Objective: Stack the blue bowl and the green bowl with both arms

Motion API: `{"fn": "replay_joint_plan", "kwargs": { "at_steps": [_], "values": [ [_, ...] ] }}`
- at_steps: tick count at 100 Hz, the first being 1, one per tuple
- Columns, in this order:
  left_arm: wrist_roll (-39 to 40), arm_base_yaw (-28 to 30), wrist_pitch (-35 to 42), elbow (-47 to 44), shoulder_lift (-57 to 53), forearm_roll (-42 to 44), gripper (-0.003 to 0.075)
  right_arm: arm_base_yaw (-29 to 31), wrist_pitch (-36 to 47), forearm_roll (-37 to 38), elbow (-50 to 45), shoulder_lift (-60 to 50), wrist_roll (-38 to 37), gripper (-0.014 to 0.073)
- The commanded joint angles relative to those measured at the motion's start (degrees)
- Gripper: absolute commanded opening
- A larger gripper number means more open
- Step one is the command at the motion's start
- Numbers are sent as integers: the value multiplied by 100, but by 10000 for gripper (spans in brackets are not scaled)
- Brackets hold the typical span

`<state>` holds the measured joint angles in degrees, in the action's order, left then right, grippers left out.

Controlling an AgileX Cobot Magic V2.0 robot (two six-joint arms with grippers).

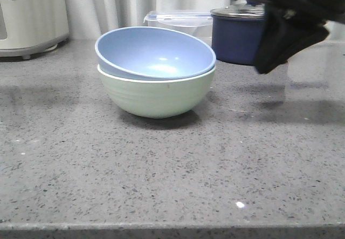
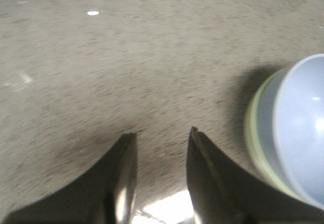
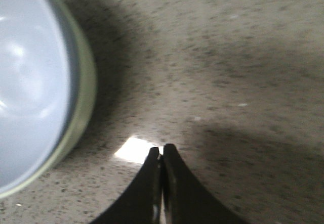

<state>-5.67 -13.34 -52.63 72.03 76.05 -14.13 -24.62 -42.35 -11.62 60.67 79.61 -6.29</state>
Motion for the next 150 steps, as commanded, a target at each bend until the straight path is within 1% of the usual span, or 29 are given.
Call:
{"fn": "replay_joint_plan", "kwargs": {
  "at_steps": [1,24,41,58,93,107,130,150],
  "values": [
    [33,237,323,-137,-550,78,150,217,78,112,128,-359,-19,-63],
    [33,834,617,-919,-1538,338,-21,639,-20,260,69,-785,-19,-63],
    [33,1177,955,-1484,-2219,506,-20,876,129,308,-286,-1256,-20,-63],
    [33,1376,1376,-2039,-2878,695,-20,965,557,404,-891,-1939,-20,-63],
    [11,1377,2368,-3094,-4147,935,-20,965,1776,669,-2204,-3641,-20,-63],
    [11,1377,2615,-3460,-4598,939,-20,965,2137,856,-2716,-4409,-20,-63],
    [2,1377,2977,-3910,-5147,939,-20,965,2330,889,-3226,-5412,-20,-63],
    [2,1377,2968,-3976,-5245,939,-20,965,2161,889,-3265,-5638,-20,-63]
  ]
}}
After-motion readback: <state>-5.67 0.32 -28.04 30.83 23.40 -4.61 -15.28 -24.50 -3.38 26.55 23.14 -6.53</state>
